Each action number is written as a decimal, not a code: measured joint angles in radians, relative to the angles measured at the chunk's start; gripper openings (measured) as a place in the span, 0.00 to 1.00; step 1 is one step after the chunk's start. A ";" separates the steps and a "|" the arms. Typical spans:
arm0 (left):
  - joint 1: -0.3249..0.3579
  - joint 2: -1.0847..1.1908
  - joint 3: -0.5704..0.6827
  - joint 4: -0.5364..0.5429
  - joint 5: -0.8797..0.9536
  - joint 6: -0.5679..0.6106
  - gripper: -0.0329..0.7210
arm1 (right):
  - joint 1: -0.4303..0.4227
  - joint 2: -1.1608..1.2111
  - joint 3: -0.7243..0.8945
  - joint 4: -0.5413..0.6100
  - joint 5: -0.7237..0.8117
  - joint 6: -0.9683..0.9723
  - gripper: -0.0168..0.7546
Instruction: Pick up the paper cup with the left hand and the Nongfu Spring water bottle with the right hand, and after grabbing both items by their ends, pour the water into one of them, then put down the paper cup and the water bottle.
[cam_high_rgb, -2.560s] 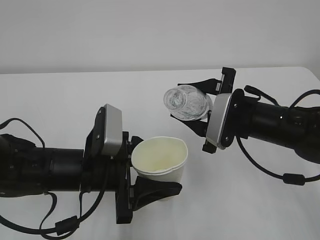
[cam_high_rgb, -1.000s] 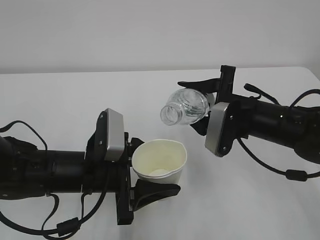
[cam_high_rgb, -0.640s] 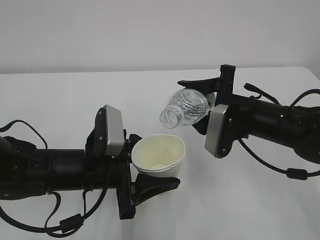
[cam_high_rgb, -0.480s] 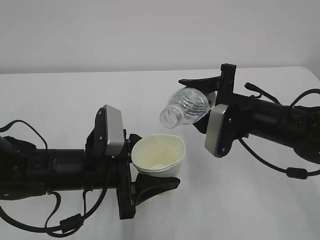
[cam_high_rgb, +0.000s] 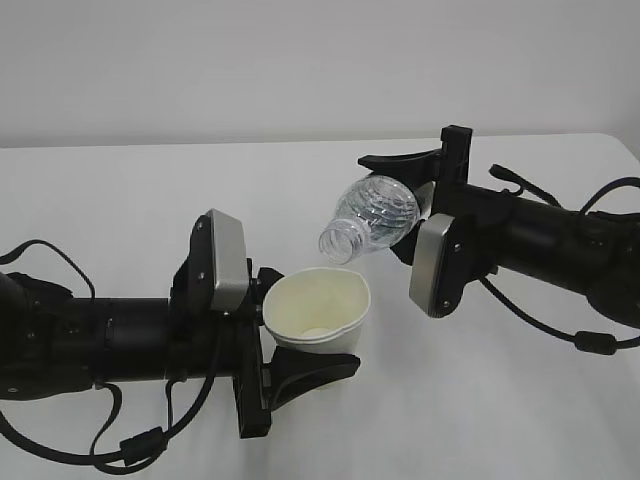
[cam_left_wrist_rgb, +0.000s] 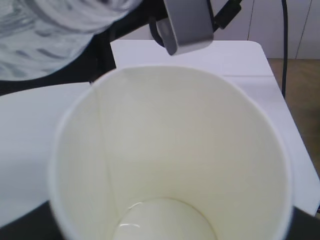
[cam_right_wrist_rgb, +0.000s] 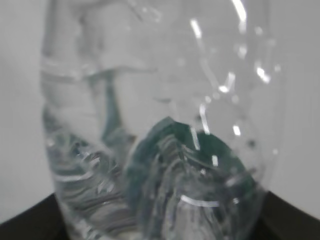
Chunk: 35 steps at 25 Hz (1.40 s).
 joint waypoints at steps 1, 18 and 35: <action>0.000 0.000 0.000 0.000 0.000 0.000 0.67 | 0.000 0.000 0.000 0.000 0.000 -0.006 0.64; 0.000 0.002 0.000 0.000 0.013 0.000 0.67 | 0.000 0.000 0.000 0.002 0.000 -0.063 0.63; 0.000 0.013 0.000 -0.002 0.013 0.000 0.67 | 0.000 0.000 0.000 0.002 0.000 -0.118 0.63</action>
